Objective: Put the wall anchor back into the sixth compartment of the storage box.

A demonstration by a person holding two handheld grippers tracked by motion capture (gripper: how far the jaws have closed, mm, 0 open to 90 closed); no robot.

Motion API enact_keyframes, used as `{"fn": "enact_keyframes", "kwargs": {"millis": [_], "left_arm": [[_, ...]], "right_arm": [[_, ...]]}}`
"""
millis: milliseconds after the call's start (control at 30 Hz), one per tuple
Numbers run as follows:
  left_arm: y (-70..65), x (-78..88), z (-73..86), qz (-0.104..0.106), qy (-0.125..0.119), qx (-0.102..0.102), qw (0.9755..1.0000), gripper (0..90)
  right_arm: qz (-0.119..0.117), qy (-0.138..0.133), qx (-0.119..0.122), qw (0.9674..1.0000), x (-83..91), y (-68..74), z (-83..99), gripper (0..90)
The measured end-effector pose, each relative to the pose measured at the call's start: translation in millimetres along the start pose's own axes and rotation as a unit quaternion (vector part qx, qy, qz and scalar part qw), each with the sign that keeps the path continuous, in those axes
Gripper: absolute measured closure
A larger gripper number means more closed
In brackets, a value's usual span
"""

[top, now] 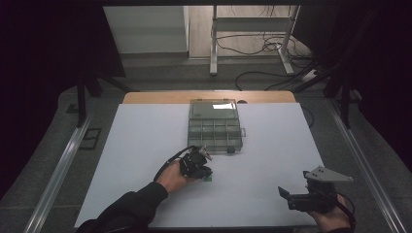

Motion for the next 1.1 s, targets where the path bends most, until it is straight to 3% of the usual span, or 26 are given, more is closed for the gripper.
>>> {"fn": "enact_keyframes", "kwargs": {"millis": [267,533,867,1100], "left_arm": [[4.0,4.5,-2.3,-0.005,-0.003,0.008,1.0,85.0],[12.0,19.8,-8.2,-0.014,-0.021,0.02,0.9995,84.9],[29.0,42.6,-14.4,-0.036,-0.056,0.044,0.9968,84.5],[35.4,51.1,-19.7,-0.047,-0.069,0.047,0.9954,84.4]], "right_arm": [[0.0,0.0,-0.001,1.0,0.4,0.0,0.0,0.0],[0.0,0.006,-0.003,1.0,0.6,-1.2,1.0,0.0],[0.0,0.008,-0.002,1.0,0.1,-0.7,1.4,0.0],[-0.001,0.011,-0.001,0.9999,-0.7,-0.4,1.8,0.0]]}}
Point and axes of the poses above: each handheld gripper's, and its own axes: x roughly backward along the jaws, z roughly out of its underside, y roughly to its left, the point moved 9 cm from there along -x, roughly forward along the jaws, and after that the axes turned 1 degree about x, right-handed, at the moved point
